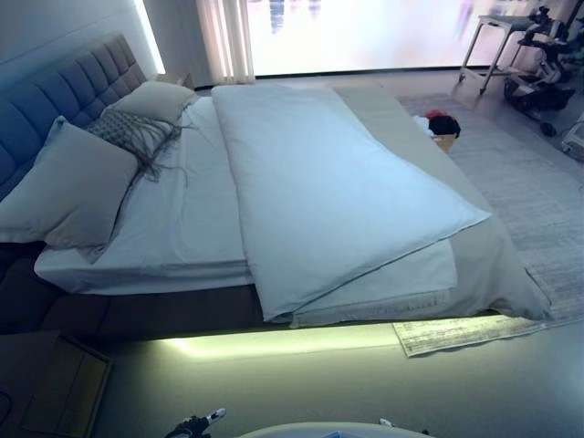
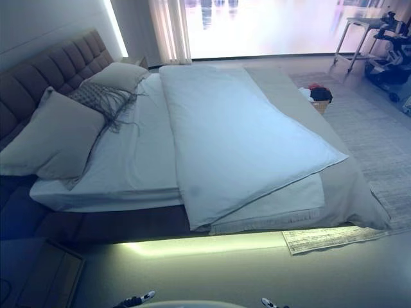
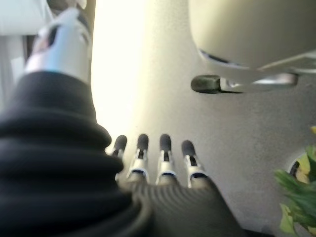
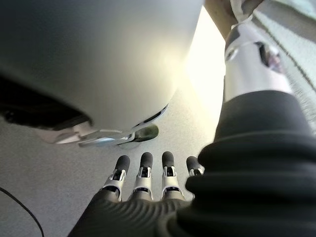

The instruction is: Make the bed neatly

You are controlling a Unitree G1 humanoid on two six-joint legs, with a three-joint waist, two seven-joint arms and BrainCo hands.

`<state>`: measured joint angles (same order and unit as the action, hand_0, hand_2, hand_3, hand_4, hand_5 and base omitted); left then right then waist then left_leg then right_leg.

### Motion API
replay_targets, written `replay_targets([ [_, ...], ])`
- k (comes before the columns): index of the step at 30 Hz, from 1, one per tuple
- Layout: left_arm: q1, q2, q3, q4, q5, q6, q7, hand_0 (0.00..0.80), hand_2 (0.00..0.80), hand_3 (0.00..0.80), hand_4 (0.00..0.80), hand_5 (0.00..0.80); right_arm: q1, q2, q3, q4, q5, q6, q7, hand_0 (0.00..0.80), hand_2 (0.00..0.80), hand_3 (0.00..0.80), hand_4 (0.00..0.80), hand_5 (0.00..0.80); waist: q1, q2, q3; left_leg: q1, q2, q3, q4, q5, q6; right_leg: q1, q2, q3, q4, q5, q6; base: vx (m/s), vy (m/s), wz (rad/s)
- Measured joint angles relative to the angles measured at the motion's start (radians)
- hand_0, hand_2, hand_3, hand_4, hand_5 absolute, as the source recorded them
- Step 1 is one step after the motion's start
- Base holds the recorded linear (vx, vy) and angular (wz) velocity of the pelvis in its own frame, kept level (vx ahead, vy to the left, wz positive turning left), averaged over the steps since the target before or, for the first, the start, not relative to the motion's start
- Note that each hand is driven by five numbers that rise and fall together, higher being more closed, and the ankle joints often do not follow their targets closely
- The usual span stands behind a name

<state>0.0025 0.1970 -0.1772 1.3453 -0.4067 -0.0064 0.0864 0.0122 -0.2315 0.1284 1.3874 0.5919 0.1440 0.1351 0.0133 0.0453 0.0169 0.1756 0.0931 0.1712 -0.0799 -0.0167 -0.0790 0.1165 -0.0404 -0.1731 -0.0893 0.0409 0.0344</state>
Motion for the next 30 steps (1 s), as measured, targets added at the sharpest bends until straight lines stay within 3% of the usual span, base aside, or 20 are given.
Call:
replay_targets([
  [9, 0.015, -0.002, 0.000, 0.000, -0.004, 0.022, -0.077, 0.000, 0.000, 0.000, 0.000, 0.000, 0.014, -0.011, -0.039, 0.001, 0.000, -0.022, -0.039, 0.000, 0.000, 0.000, 0.000, 0.000, -0.003, 0.026, 0.008, 0.006, 0.003, 0.003, -0.001, 0.000, 0.000, 0.003, 0.003, 0.002, 0.000, -0.002, 0.001, 0.000, 0.000, 0.00],
  [30, 0.022, -0.002, 0.000, 0.003, -0.001, 0.039, -0.071, 0.000, 0.000, 0.000, 0.000, 0.000, 0.022, -0.010, -0.040, 0.008, 0.011, -0.051, -0.082, 0.000, 0.000, 0.000, 0.000, 0.000, -0.003, -0.003, 0.020, 0.006, 0.013, 0.012, 0.016, -0.008, -0.007, 0.001, 0.012, 0.013, 0.001, -0.005, -0.003, 0.047, -0.073, -0.02],
])
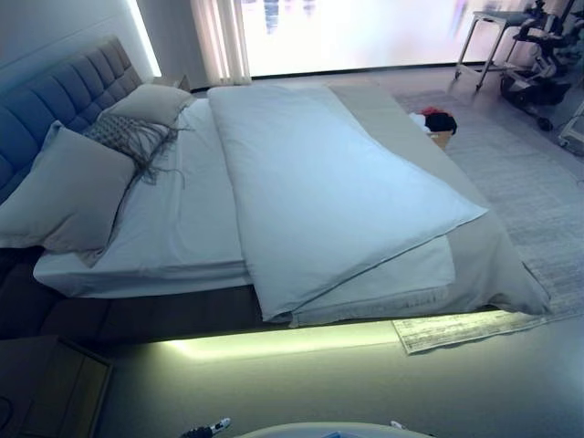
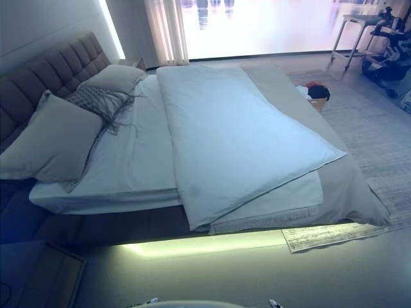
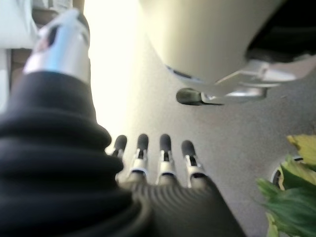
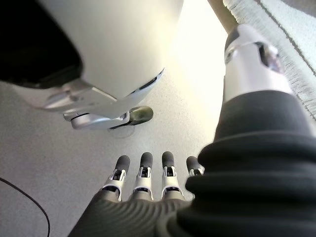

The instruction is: Make the bed neatly

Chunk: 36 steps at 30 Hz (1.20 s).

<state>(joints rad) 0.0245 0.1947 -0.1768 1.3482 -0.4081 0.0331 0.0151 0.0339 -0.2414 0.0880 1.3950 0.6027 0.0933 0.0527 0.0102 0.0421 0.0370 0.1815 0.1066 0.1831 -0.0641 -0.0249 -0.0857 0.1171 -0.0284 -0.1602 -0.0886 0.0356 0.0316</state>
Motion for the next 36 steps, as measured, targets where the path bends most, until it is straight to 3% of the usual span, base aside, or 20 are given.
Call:
replay_targets([
  [4, -0.007, 0.004, 0.003, 0.013, 0.000, 0.000, 0.014, 0.000, 0.000, 0.000, 0.000, 0.000, -0.010, 0.002, 0.000, 0.002, 0.000, 0.000, 0.002, 0.000, 0.000, 0.000, 0.000, 0.000, 0.001, -0.005, 0.016, -0.041, 0.019, -0.009, 0.120, -0.036, -0.015, -0.017, 0.006, 0.015, 0.032, -0.022, -0.022, 0.052, -0.137, -0.14],
  [8, -0.030, 0.023, 0.036, 0.045, -0.020, -0.009, 0.025, 0.000, 0.000, 0.000, 0.000, 0.000, -0.063, 0.018, 0.003, 0.018, -0.003, 0.000, 0.002, 0.000, 0.000, 0.000, 0.000, 0.000, 0.005, -0.096, 0.064, -0.239, -0.024, -0.097, 0.517, 0.019, -0.047, -0.025, -0.050, 0.063, 0.059, -0.025, -0.047, 0.134, -0.004, -0.40],
  [10, -0.027, 0.015, 0.042, 0.046, -0.022, -0.013, 0.025, 0.000, 0.000, 0.000, 0.000, 0.000, -0.073, 0.005, 0.007, 0.025, -0.006, 0.001, -0.002, 0.000, 0.000, 0.000, 0.000, 0.000, 0.009, -0.080, 0.073, -0.264, -0.053, -0.132, 0.464, -0.002, -0.055, -0.026, -0.057, 0.089, 0.059, -0.023, -0.054, 0.348, 0.149, -0.43],
  [12, -0.025, -0.002, 0.042, 0.048, -0.046, -0.013, 0.025, 0.000, 0.000, 0.000, 0.000, 0.000, -0.077, -0.017, 0.006, 0.032, -0.016, 0.001, 0.000, 0.000, 0.000, 0.000, 0.000, 0.000, 0.006, -0.039, 0.085, -0.249, -0.041, -0.105, 0.289, 0.005, -0.048, -0.034, -0.044, 0.095, 0.062, -0.022, -0.055, 0.428, 0.144, -0.41],
  [15, -0.040, -0.019, 0.051, 0.086, -0.059, -0.016, 0.027, 0.000, 0.000, 0.000, 0.000, 0.000, -0.074, -0.009, 0.003, 0.060, -0.022, 0.012, 0.003, 0.000, 0.000, 0.000, 0.000, 0.000, 0.008, -0.024, 0.090, -0.231, -0.029, -0.103, -0.004, 0.020, -0.043, -0.013, -0.027, 0.111, -0.001, -0.023, -0.054, 0.381, 0.114, -0.26],
  [16, -0.038, -0.024, 0.056, 0.093, -0.065, -0.021, 0.028, 0.000, 0.000, 0.000, 0.000, 0.000, -0.074, -0.014, 0.003, 0.067, -0.023, 0.012, 0.003, 0.000, 0.000, 0.000, 0.000, 0.000, 0.010, -0.013, 0.095, -0.235, -0.017, -0.103, -0.018, 0.017, -0.048, -0.005, -0.017, 0.125, -0.006, -0.030, -0.042, 0.386, 0.173, -0.23],
  [17, -0.027, -0.035, 0.066, 0.102, -0.067, -0.023, 0.031, 0.000, 0.000, 0.000, 0.000, 0.000, -0.068, -0.026, 0.002, 0.070, -0.023, 0.011, 0.005, 0.000, 0.000, 0.000, 0.000, 0.000, 0.018, 0.027, 0.091, -0.245, 0.021, -0.103, -0.011, 0.009, -0.059, 0.002, 0.023, 0.123, 0.011, -0.030, -0.037, 0.405, 0.216, -0.32],
  [18, -0.032, -0.032, 0.075, 0.100, -0.067, -0.027, 0.036, 0.000, 0.000, 0.000, 0.000, 0.000, -0.070, -0.014, 0.000, 0.075, -0.024, 0.009, 0.005, 0.000, 0.000, 0.000, 0.000, 0.000, 0.042, 0.038, 0.100, -0.250, 0.047, -0.087, 0.023, 0.093, -0.069, -0.028, 0.038, 0.123, 0.125, -0.048, -0.056, 0.434, 0.245, -0.44],
  [19, -0.021, -0.007, 0.078, 0.088, -0.066, -0.038, 0.036, 0.000, 0.000, 0.000, 0.000, 0.000, -0.071, 0.017, 0.000, 0.085, -0.024, 0.009, 0.006, 0.000, 0.000, 0.000, 0.000, 0.000, 0.062, 0.013, 0.107, -0.244, 0.046, -0.064, 0.052, 0.104, -0.068, -0.074, 0.021, 0.120, 0.269, -0.143, -0.035, 0.377, 0.220, -0.46],
  [20, -0.007, 0.015, 0.086, 0.077, -0.066, -0.044, 0.037, 0.000, 0.000, 0.000, 0.000, 0.000, -0.067, 0.042, 0.000, 0.097, -0.024, 0.007, 0.007, 0.000, 0.000, 0.000, 0.000, 0.000, 0.059, -0.030, 0.093, -0.244, 0.036, -0.046, 0.075, 0.104, -0.068, -0.098, -0.001, 0.122, 0.306, -0.194, -0.023, 0.423, 0.236, -0.27],
  [21, 0.005, 0.018, 0.091, 0.085, -0.066, -0.039, 0.037, 0.000, 0.000, 0.000, 0.000, 0.000, -0.057, 0.040, 0.000, 0.096, -0.024, 0.002, 0.007, 0.000, 0.000, 0.000, 0.000, 0.000, 0.055, -0.052, 0.076, -0.244, 0.032, -0.038, 0.076, 0.103, -0.069, -0.084, -0.013, 0.121, 0.284, -0.196, -0.021, 0.472, 0.264, -0.17],
  [23, 0.004, 0.000, 0.091, 0.090, -0.066, -0.038, 0.041, 0.000, 0.000, 0.000, 0.000, 0.000, -0.058, 0.012, -0.002, 0.098, -0.024, -0.002, 0.004, 0.000, 0.000, 0.000, 0.000, 0.000, 0.056, -0.042, 0.060, -0.241, 0.033, -0.026, 0.075, 0.109, -0.057, -0.056, -0.031, 0.121, 0.213, -0.195, -0.017, 0.511, 0.295, -0.14],
  [24, 0.000, -0.010, 0.091, 0.090, -0.066, -0.038, 0.044, 0.000, 0.000, 0.000, 0.000, 0.000, -0.056, -0.001, -0.003, 0.097, -0.024, -0.003, 0.004, 0.000, 0.000, 0.000, 0.000, 0.000, 0.057, -0.023, 0.060, -0.221, 0.027, -0.022, 0.065, 0.117, -0.035, -0.010, -0.041, 0.118, 0.161, -0.188, -0.009, 0.440, 0.273, -0.06],
  [25, 0.004, -0.012, 0.091, 0.087, -0.066, -0.043, 0.047, 0.000, 0.000, 0.000, 0.000, 0.000, -0.046, -0.010, -0.003, 0.097, -0.024, -0.004, 0.006, 0.000, 0.000, 0.000, 0.000, 0.000, 0.057, -0.014, 0.057, -0.201, 0.008, -0.014, 0.054, 0.141, 0.027, 0.016, -0.056, 0.118, 0.148, -0.187, -0.007, 0.404, 0.269, -0.03],
  [26, 0.003, 0.001, 0.091, 0.081, -0.066, -0.044, 0.051, 0.000, 0.000, 0.000, 0.000, 0.000, -0.038, 0.006, -0.002, 0.099, -0.024, -0.003, 0.007, 0.000, 0.000, 0.000, 0.000, 0.000, 0.057, -0.023, 0.052, -0.179, -0.019, -0.004, 0.044, 0.130, 0.051, 0.033, -0.085, 0.117, 0.155, -0.190, -0.010, 0.395, 0.274, -0.02],
  [28, -0.001, 0.037, 0.088, 0.062, -0.065, -0.043, 0.059, 0.000, 0.000, 0.000, 0.000, 0.000, -0.023, 0.057, -0.002, 0.098, -0.022, -0.001, 0.006, 0.000, 0.000, 0.000, 0.000, 0.000, 0.056, -0.063, 0.027, -0.148, -0.073, -0.006, 0.019, 0.118, 0.066, 0.056, -0.139, 0.100, 0.150, -0.187, 0.021, 0.357, 0.254, 0.14],
  [31, -0.022, 0.062, 0.088, 0.042, -0.061, -0.042, 0.065, 0.000, 0.000, 0.000, 0.000, 0.000, -0.031, 0.069, -0.002, 0.076, -0.013, -0.012, 0.008, 0.000, 0.000, 0.000, 0.000, 0.000, 0.056, -0.085, 0.001, -0.143, -0.112, -0.024, 0.005, 0.104, 0.081, 0.068, -0.170, 0.081, 0.158, -0.181, 0.056, 0.263, 0.182, 0.26],
  [33, -0.039, 0.062, 0.077, 0.042, -0.054, -0.039, 0.064, 0.000, 0.000, 0.000, 0.000, 0.000, -0.038, 0.071, -0.001, 0.052, 0.002, -0.023, 0.012, 0.000, 0.000, 0.000, 0.000, 0.000, 0.057, -0.081, -0.008, -0.145, -0.116, -0.033, 0.011, 0.091, 0.085, 0.056, -0.172, 0.077, 0.194, -0.173, 0.067, 0.227, 0.149, 0.25],
  [36, -0.057, 0.057, 0.049, 0.044, -0.047, -0.034, 0.062, 0.000, 0.000, 0.000, 0.000, 0.000, -0.052, 0.053, -0.001, 0.042, 0.018, -0.030, 0.012, 0.000, 0.000, 0.000, 0.000, 0.000, 0.055, -0.058, -0.017, -0.157, -0.109, -0.052, 0.016, 0.077, 0.099, -0.028, -0.169, 0.078, 0.359, -0.173, 0.067, 0.227, 0.092, 0.20],
])
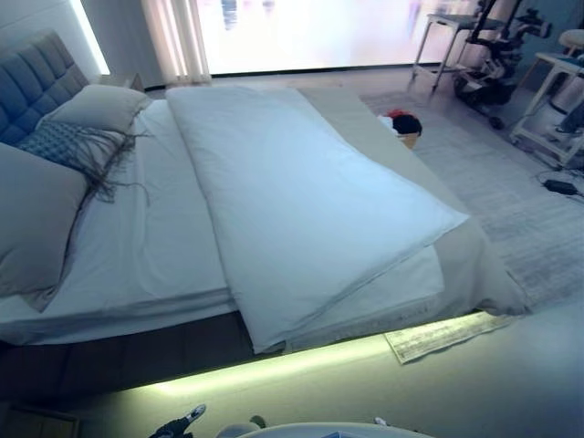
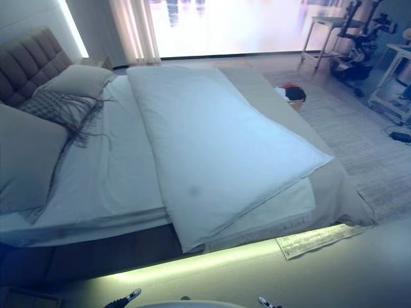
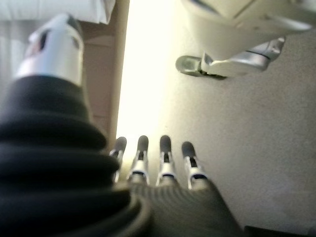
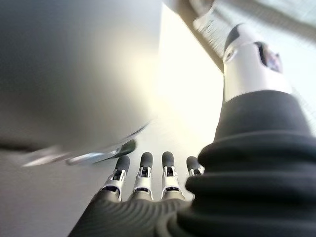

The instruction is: Make the bed neatly

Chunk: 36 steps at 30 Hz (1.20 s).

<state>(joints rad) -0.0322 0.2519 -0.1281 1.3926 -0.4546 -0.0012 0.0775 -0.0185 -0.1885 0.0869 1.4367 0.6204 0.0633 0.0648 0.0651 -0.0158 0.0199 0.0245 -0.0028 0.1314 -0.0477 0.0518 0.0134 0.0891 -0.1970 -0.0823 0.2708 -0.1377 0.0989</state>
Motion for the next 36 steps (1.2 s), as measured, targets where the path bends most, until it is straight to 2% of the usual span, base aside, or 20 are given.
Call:
replay_targets([
  [3, 0.013, 0.016, -0.016, 0.000, 0.009, 0.011, 0.000, 0.000, 0.000, 0.000, 0.000, 0.000, 0.005, -0.002, 0.000, -0.012, 0.004, 0.002, 0.006, 0.000, 0.000, 0.000, 0.000, 0.000, -0.012, 0.008, -0.003, 0.044, 0.001, -0.014, -0.037, 0.004, 0.018, -0.104, -0.014, 0.006, 0.202, -0.015, -0.002, 0.134, -0.044, 0.07],
  [5, 0.013, 0.026, -0.032, -0.001, 0.009, 0.013, 0.000, 0.000, 0.000, 0.000, 0.000, 0.000, -0.007, -0.002, 0.003, -0.022, 0.006, 0.002, 0.016, 0.000, 0.000, 0.000, 0.000, 0.000, -0.028, 0.008, -0.001, 0.033, 0.012, -0.018, -0.039, 0.003, 0.017, -0.158, 0.003, 0.006, 0.114, -0.030, -0.001, 0.041, -0.183, 0.06],
  [6, 0.005, 0.026, -0.042, -0.001, 0.009, 0.013, 0.000, 0.000, 0.000, 0.000, 0.000, 0.000, -0.010, -0.002, 0.003, -0.023, 0.011, 0.002, 0.021, 0.000, 0.000, 0.000, 0.000, 0.000, -0.031, 0.009, 0.002, 0.019, 0.019, -0.018, -0.039, 0.002, 0.016, -0.193, 0.012, 0.000, 0.026, -0.026, 0.005, 0.002, -0.243, -0.09],
  [7, -0.006, 0.023, -0.043, 0.000, 0.008, 0.011, 0.000, 0.000, 0.000, 0.000, 0.000, 0.000, -0.018, -0.004, 0.003, -0.021, 0.016, 0.002, 0.027, 0.000, 0.000, 0.000, 0.000, 0.000, -0.041, 0.014, 0.015, 0.009, 0.030, -0.017, -0.038, 0.002, 0.015, -0.221, 0.026, -0.009, -0.091, 0.000, 0.023, -0.044, -0.190, -0.02],
  [8, -0.012, 0.019, -0.043, 0.000, 0.007, 0.011, 0.000, 0.000, 0.000, 0.000, 0.000, 0.000, -0.042, -0.008, 0.004, -0.024, 0.021, 0.002, 0.029, 0.000, 0.000, 0.000, 0.000, 0.000, -0.059, 0.018, 0.035, -0.004, 0.039, -0.026, -0.038, 0.002, 0.015, -0.261, 0.037, -0.010, -0.185, 0.060, 0.042, -0.091, -0.173, 0.15],
  [9, -0.017, 0.018, -0.041, -0.001, 0.005, 0.011, 0.000, 0.000, 0.000, 0.000, 0.000, 0.000, -0.051, -0.007, 0.004, -0.028, 0.021, 0.003, 0.027, 0.000, 0.000, 0.000, 0.000, 0.000, -0.077, 0.012, 0.046, -0.019, 0.039, -0.028, -0.038, 0.002, 0.016, -0.293, 0.036, -0.012, -0.226, 0.106, 0.053, -0.070, -0.164, 0.24],
  [10, -0.030, 0.018, -0.040, -0.001, 0.004, 0.011, 0.000, 0.000, 0.000, 0.000, 0.000, 0.000, -0.056, -0.004, 0.008, -0.026, 0.021, 0.005, 0.023, 0.000, 0.000, 0.000, 0.000, 0.000, -0.080, 0.000, 0.064, -0.025, 0.035, -0.028, -0.036, 0.001, 0.013, -0.331, 0.030, -0.013, -0.228, 0.141, 0.051, 0.023, -0.175, 0.37],
  [12, -0.042, 0.005, -0.037, -0.008, 0.004, 0.005, 0.004, 0.000, 0.000, 0.000, 0.000, 0.000, -0.041, 0.004, 0.007, -0.019, 0.020, 0.014, 0.012, 0.000, 0.000, 0.000, 0.000, 0.000, -0.079, -0.022, 0.082, -0.011, 0.034, -0.027, -0.026, -0.011, -0.005, -0.318, 0.017, -0.044, -0.188, 0.144, 0.046, 0.155, -0.152, 0.62],
  [13, -0.040, -0.001, -0.038, -0.018, 0.002, 0.000, 0.010, 0.000, 0.000, 0.000, 0.000, 0.000, -0.038, 0.002, 0.006, -0.021, 0.020, 0.015, 0.008, 0.000, 0.000, 0.000, 0.000, 0.000, -0.079, -0.024, 0.092, 0.002, 0.046, -0.025, -0.008, -0.023, -0.030, -0.297, 0.022, -0.040, -0.187, 0.177, 0.023, 0.183, -0.097, 0.71],
  [15, -0.023, -0.035, -0.038, -0.034, 0.000, -0.004, 0.010, 0.000, 0.000, 0.000, 0.000, 0.000, -0.040, -0.020, 0.007, -0.039, 0.020, 0.013, -0.001, 0.000, 0.000, 0.000, 0.000, 0.000, -0.075, 0.006, 0.103, 0.030, 0.089, -0.021, 0.026, -0.043, -0.053, -0.252, 0.059, -0.057, -0.188, 0.197, -0.003, 0.198, -0.067, 0.39],
  [16, -0.007, -0.047, -0.037, -0.034, 0.001, -0.004, 0.009, 0.000, 0.000, 0.000, 0.000, 0.000, -0.040, -0.033, 0.008, -0.061, 0.020, 0.011, -0.007, 0.000, 0.000, 0.000, 0.000, 0.000, -0.074, 0.020, 0.103, 0.038, 0.108, -0.022, 0.036, -0.057, -0.072, -0.235, 0.074, -0.071, -0.190, 0.208, -0.027, 0.196, -0.046, 0.15],
  [17, 0.011, -0.058, -0.037, -0.033, 0.001, -0.004, 0.009, 0.000, 0.000, 0.000, 0.000, 0.000, -0.042, -0.043, 0.008, -0.081, 0.020, 0.008, -0.007, 0.000, 0.000, 0.000, 0.000, 0.000, -0.073, 0.029, 0.098, 0.049, 0.122, -0.022, 0.042, -0.063, -0.077, -0.221, 0.091, -0.073, -0.193, 0.209, -0.050, 0.182, -0.028, 0.10],
  [18, 0.020, -0.064, -0.038, -0.033, 0.001, -0.004, 0.008, 0.000, 0.000, 0.000, 0.000, 0.000, -0.048, -0.050, 0.007, -0.090, 0.020, 0.007, -0.008, 0.000, 0.000, 0.000, 0.000, 0.000, -0.074, 0.032, 0.097, 0.055, 0.128, -0.021, 0.043, -0.066, -0.073, -0.210, 0.097, -0.077, -0.196, 0.207, -0.061, 0.179, -0.014, 0.12],
  [21, 0.023, -0.069, -0.038, -0.034, 0.009, -0.004, 0.003, 0.000, 0.000, 0.000, 0.000, 0.000, -0.059, -0.073, 0.004, -0.106, 0.025, -0.013, -0.007, 0.000, 0.000, 0.000, 0.000, 0.000, -0.073, 0.047, 0.084, 0.072, 0.147, -0.020, 0.039, -0.077, -0.083, -0.171, 0.115, -0.094, -0.224, 0.205, -0.067, 0.149, -0.006, 0.10],
  [25, 0.033, -0.068, -0.038, -0.034, 0.029, -0.003, 0.002, 0.000, 0.000, 0.000, 0.000, 0.000, -0.065, -0.071, 0.004, -0.132, 0.093, -0.034, 0.028, 0.000, 0.000, 0.000, 0.000, 0.000, -0.072, 0.057, 0.071, 0.092, 0.148, -0.020, 0.037, -0.097, -0.113, -0.140, 0.111, -0.095, -0.242, 0.208, -0.064, 0.109, 0.001, 0.03],
  [31, 0.054, -0.045, -0.037, -0.033, 0.051, -0.003, -0.009, 0.000, 0.000, 0.000, 0.000, 0.000, -0.072, -0.061, 0.004, -0.176, 0.227, -0.042, 0.131, 0.000, 0.000, 0.000, 0.000, 0.000, -0.071, 0.080, 0.047, 0.122, 0.126, -0.017, 0.023, -0.096, -0.118, -0.104, 0.093, -0.099, -0.277, 0.225, -0.042, 0.070, 0.009, 0.03],
  [34, 0.023, -0.039, -0.049, -0.034, 0.051, -0.012, -0.022, 0.000, 0.000, 0.000, 0.000, 0.000, -0.110, -0.065, 0.008, -0.174, 0.262, -0.042, 0.164, 0.000, 0.000, 0.000, 0.000, 0.000, -0.050, 0.058, 0.067, -0.003, 0.091, -0.073, 0.223, -0.123, -0.108, -0.127, 0.046, -0.092, -0.271, 0.223, -0.038, -0.124, 0.161, 0.04],
  [35, 0.024, -0.046, -0.052, -0.037, 0.050, -0.015, -0.033, 0.000, 0.000, 0.000, 0.000, 0.000, -0.134, -0.073, 0.012, -0.172, 0.270, -0.043, 0.164, 0.000, 0.000, 0.000, 0.000, 0.000, -0.047, 0.068, 0.079, -0.016, 0.089, -0.067, 0.227, -0.132, -0.106, -0.144, 0.045, -0.095, -0.251, 0.227, -0.043, -0.393, 0.197, 0.00],
  [36, 0.019, -0.053, -0.078, -0.037, 0.048, -0.018, -0.046, 0.000, 0.000, 0.000, 0.000, 0.000, -0.175, -0.087, 0.012, -0.174, 0.279, -0.049, 0.164, 0.000, 0.000, 0.000, 0.000, 0.000, -0.051, 0.093, 0.092, -0.049, 0.098, -0.050, 0.233, -0.145, -0.102, -0.200, 0.041, -0.094, -0.194, 0.211, -0.035, -0.550, 0.084, 0.09],
])
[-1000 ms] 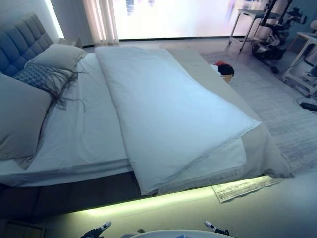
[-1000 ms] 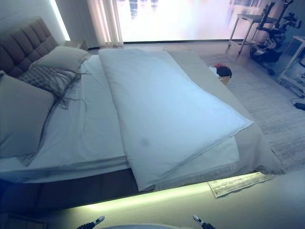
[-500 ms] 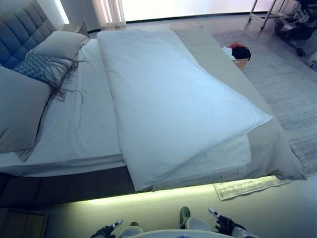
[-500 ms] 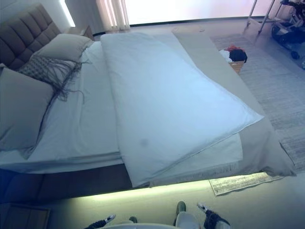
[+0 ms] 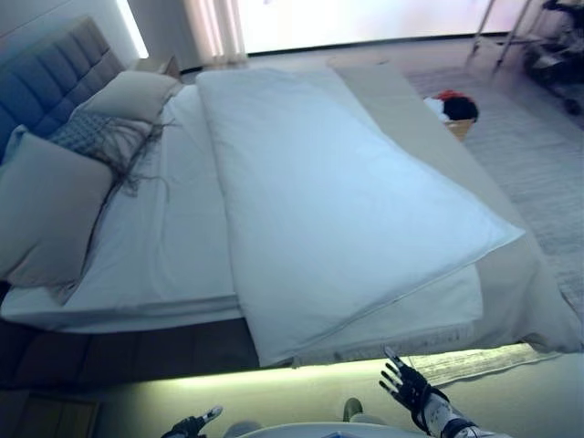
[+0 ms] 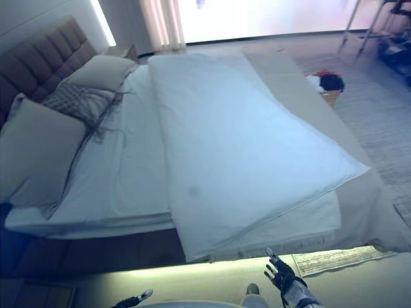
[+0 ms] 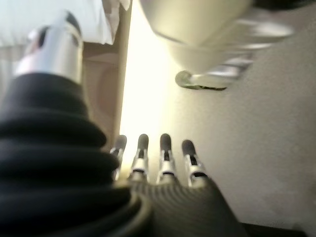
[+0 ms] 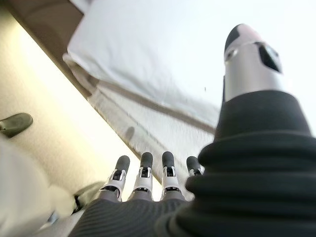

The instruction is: Make the bed neatly

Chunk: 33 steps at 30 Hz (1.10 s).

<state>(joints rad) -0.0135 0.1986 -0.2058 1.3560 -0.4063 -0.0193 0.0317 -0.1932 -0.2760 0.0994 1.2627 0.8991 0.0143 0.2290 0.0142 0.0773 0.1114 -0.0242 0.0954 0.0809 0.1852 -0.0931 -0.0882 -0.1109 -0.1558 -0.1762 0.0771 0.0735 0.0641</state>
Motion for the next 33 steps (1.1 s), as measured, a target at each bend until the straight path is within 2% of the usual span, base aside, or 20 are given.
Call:
replay_targets([
  [1, -0.027, -0.001, -0.033, 0.002, -0.010, -0.010, -0.012, 0.000, 0.000, 0.000, 0.000, 0.000, -0.044, -0.019, 0.000, 0.000, 0.013, -0.008, 0.002, 0.000, 0.000, 0.000, 0.000, 0.000, -0.005, 0.020, 0.017, -0.048, -0.003, 0.000, 0.010, -0.018, -0.004, -0.078, -0.011, 0.002, 0.075, -0.027, 0.006, -0.581, 0.037, 0.17],
  [2, -0.074, 0.011, -0.042, 0.000, -0.048, -0.022, -0.032, 0.000, 0.000, 0.000, 0.000, 0.000, -0.105, -0.031, 0.002, 0.008, 0.034, -0.007, 0.000, 0.000, 0.000, 0.000, 0.000, 0.000, 0.000, 0.005, 0.044, -0.128, -0.026, 0.004, 0.056, -0.017, 0.008, -0.182, -0.042, 0.009, 0.152, -0.039, 0.012, -0.472, 0.014, 0.18],
  [4, -0.198, 0.039, -0.047, 0.001, -0.144, -0.036, -0.056, 0.000, 0.000, 0.000, 0.000, 0.000, -0.267, -0.052, 0.000, 0.031, 0.067, 0.002, -0.018, 0.000, 0.000, 0.000, 0.000, 0.000, 0.000, -0.011, 0.143, -0.264, -0.047, 0.005, 0.140, -0.017, 0.029, -0.308, -0.071, 0.026, 0.215, -0.030, 0.008, -0.289, -0.021, 0.09],
  [8, -0.346, 0.080, -0.054, -0.053, -0.268, -0.052, -0.080, 0.000, 0.000, 0.000, 0.000, 0.000, -0.442, -0.058, 0.001, 0.036, 0.143, 0.017, -0.027, 0.000, 0.000, 0.000, 0.000, 0.000, 0.001, -0.050, 0.279, -0.419, -0.023, 0.002, 0.290, -0.035, 0.031, -0.434, -0.077, 0.034, 0.325, -0.045, -0.003, -0.193, -0.008, 0.09],
  [10, -0.400, 0.081, -0.078, -0.088, -0.285, -0.066, -0.080, 0.000, 0.000, 0.000, 0.000, 0.000, -0.502, -0.082, 0.004, 0.033, 0.168, 0.028, -0.035, 0.000, 0.000, 0.000, 0.000, 0.000, 0.002, -0.041, 0.311, -0.508, -0.010, -0.001, 0.365, -0.049, 0.022, -0.507, -0.066, 0.037, 0.360, -0.046, -0.006, -0.156, 0.016, -0.01],
  [12, -0.430, 0.080, -0.093, -0.124, -0.302, -0.067, -0.078, 0.000, 0.000, 0.000, 0.000, 0.000, -0.551, -0.107, 0.013, 0.032, 0.186, 0.036, -0.043, 0.000, 0.000, 0.000, 0.000, 0.000, -0.002, -0.031, 0.348, -0.558, 0.002, -0.001, 0.412, -0.060, 0.027, -0.556, -0.069, 0.042, 0.401, -0.046, -0.006, -0.125, 0.014, -0.10],
  [19, -0.461, 0.072, -0.109, -0.239, -0.385, -0.095, -0.072, 0.000, 0.000, 0.000, 0.000, 0.000, -0.627, -0.197, 0.033, 0.020, 0.196, 0.064, -0.055, 0.000, 0.000, 0.000, 0.000, 0.000, 0.002, -0.013, 0.363, -0.673, 0.004, -0.010, 0.530, -0.104, 0.027, -0.677, -0.081, 0.052, 0.504, -0.058, -0.031, -0.032, -0.005, -0.05],
  [23, -0.459, 0.073, -0.109, -0.247, -0.442, -0.097, -0.066, 0.000, 0.000, 0.000, 0.000, 0.000, -0.712, -0.230, 0.034, 0.006, 0.195, 0.070, -0.057, 0.000, 0.000, 0.000, 0.000, 0.000, 0.012, -0.004, 0.366, -0.740, 0.003, -0.021, 0.589, -0.122, 0.027, -0.742, -0.088, 0.056, 0.567, -0.075, -0.040, -0.017, -0.032, 0.05],
  [29, -0.435, 0.093, -0.102, -0.276, -0.480, -0.101, -0.054, 0.000, 0.000, 0.000, 0.000, 0.000, -0.782, -0.282, 0.035, 0.001, 0.191, 0.072, -0.056, 0.000, 0.000, 0.000, 0.000, 0.000, 0.055, 0.006, 0.368, -0.795, 0.005, -0.041, 0.647, -0.137, 0.018, -0.802, -0.093, 0.056, 0.647, -0.110, -0.050, 0.022, -0.031, 0.07],
  [33, -0.389, 0.101, -0.085, -0.292, -0.481, -0.104, -0.054, 0.000, 0.000, 0.000, 0.000, 0.000, -0.835, -0.299, 0.054, -0.008, 0.172, 0.079, -0.056, 0.000, 0.000, 0.000, 0.000, 0.000, 0.058, 0.007, 0.368, -0.830, 0.004, -0.055, 0.669, -0.138, 0.015, -0.830, -0.091, 0.054, 0.670, -0.116, -0.054, 0.048, -0.019, 0.05],
])
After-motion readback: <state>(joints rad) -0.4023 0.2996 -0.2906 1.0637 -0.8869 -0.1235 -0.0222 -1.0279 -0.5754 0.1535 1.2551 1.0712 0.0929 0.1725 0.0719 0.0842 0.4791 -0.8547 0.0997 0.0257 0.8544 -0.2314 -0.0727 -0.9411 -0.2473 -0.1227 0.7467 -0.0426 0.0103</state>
